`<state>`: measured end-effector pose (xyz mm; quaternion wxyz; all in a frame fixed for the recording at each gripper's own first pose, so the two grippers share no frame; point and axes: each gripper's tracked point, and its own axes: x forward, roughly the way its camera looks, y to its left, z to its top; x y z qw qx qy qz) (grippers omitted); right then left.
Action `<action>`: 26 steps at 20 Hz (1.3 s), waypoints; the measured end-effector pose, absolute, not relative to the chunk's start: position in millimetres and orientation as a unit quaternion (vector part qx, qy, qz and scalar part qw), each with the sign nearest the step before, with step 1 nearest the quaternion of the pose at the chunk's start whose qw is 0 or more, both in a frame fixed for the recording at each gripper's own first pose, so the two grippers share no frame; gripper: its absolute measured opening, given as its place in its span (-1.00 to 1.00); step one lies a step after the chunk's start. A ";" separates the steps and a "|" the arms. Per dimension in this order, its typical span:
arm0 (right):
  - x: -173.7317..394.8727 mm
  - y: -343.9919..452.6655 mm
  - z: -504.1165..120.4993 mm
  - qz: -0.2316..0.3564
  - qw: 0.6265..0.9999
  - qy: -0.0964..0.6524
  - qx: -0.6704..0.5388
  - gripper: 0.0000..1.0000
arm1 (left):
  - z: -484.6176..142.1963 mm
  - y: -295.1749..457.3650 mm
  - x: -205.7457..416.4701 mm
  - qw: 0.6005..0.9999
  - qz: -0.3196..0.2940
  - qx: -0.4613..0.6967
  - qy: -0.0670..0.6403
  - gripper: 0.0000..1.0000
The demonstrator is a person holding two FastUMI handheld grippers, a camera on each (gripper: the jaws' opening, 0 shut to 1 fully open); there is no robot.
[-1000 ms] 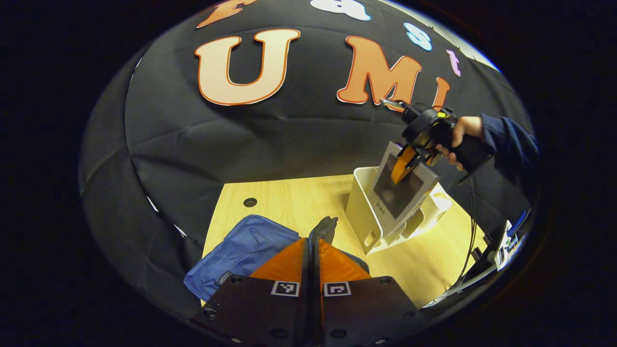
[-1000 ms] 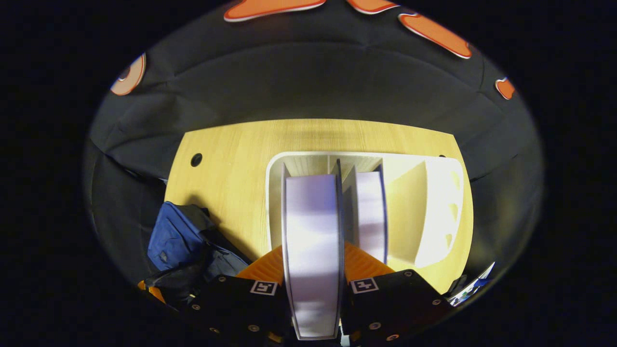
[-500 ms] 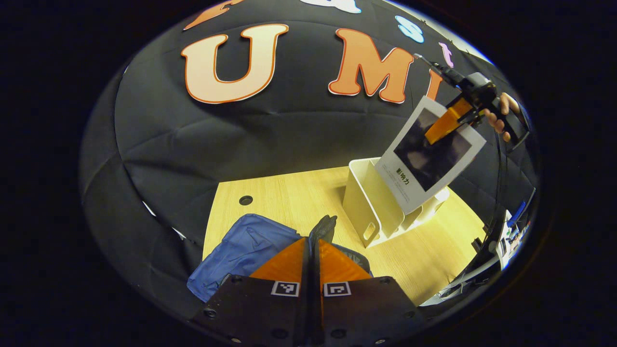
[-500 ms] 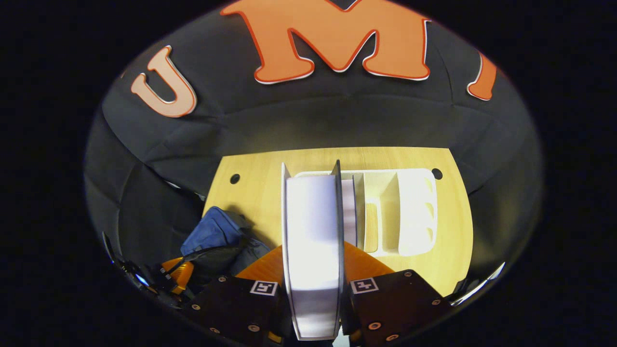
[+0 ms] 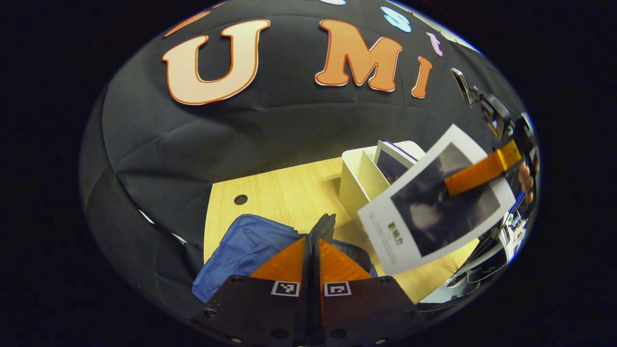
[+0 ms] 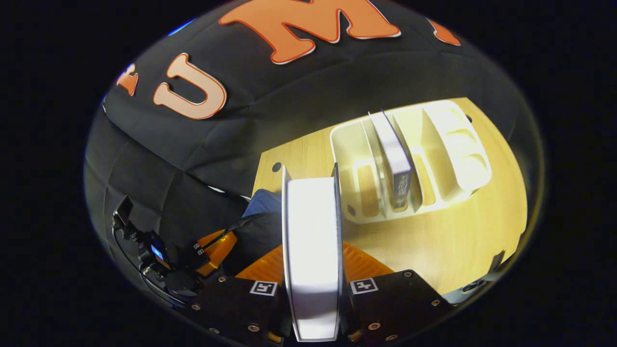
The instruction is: Open the schoolbag, grab two books from the bookshelf and put them into the schoolbag.
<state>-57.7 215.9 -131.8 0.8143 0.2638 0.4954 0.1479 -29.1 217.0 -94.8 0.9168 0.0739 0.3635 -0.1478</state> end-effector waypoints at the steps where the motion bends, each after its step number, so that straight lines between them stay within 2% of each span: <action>1: -64.4 226.9 -141.4 0.152 0.805 0.496 0.287 -0.20 | -96.3 214.8 -29.3 0.915 -0.152 0.076 0.367 -0.92; 5: -91.7 260.7 -179.2 0.153 0.767 0.509 0.360 -0.20 | -103.0 211.9 -30.3 0.909 -0.159 0.089 0.374 -0.92; 9: -94.5 286.2 -201.1 0.148 0.743 0.496 0.424 -0.21 | -103.4 206.5 -32.7 0.905 -0.166 0.094 0.379 -0.91; 14: -81.5 313.1 -229.0 0.139 0.743 0.478 0.448 -0.21 | -103.4 192.8 -41.5 0.902 -0.180 0.091 0.383 -0.91; 18: -77.6 340.4 -250.4 0.165 0.738 0.483 0.441 -0.21 | -99.1 182.2 -47.9 0.898 -0.203 0.107 0.377 -0.92; 26: -64.7 397.4 -279.5 0.193 0.706 0.482 0.482 -0.21 | -90.2 172.5 -56.4 0.895 -0.232 0.098 0.368 -0.92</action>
